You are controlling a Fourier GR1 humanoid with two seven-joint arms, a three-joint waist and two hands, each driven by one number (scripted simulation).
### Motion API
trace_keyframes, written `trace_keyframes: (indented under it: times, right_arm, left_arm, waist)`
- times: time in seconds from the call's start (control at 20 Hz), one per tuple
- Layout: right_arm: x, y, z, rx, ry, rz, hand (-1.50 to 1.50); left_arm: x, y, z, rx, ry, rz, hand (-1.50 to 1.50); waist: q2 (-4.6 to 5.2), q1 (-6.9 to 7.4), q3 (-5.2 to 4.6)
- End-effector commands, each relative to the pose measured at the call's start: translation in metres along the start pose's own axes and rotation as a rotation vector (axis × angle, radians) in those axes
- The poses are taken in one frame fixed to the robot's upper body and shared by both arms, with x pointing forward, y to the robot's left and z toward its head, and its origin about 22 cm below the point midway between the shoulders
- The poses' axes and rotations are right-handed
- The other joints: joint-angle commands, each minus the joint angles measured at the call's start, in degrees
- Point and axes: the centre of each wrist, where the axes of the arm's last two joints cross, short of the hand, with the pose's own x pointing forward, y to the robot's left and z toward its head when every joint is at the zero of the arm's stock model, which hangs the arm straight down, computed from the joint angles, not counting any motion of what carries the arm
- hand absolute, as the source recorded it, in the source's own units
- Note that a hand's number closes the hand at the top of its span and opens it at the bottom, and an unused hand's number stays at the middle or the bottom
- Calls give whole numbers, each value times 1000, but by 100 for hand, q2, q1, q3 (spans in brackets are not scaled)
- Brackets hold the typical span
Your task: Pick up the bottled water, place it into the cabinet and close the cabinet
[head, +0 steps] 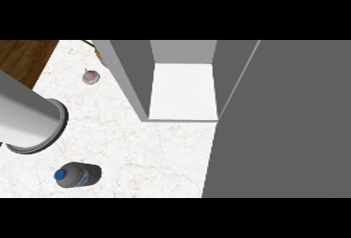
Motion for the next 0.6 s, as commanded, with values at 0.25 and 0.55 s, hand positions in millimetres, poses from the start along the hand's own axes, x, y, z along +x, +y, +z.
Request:
trace_keyframes:
  times: [0.25,0.55]
  right_arm:
    - [19,-1,8,-24,-39,98,-150]
    - [28,8,15,-30,-27,88,-150]
  left_arm:
    - [43,15,11,19,-122,38,-150]
    - [11,4,-13,43,-107,-28,-150]
  waist:
    - [23,-38,-3]
    - [27,-100,-11]
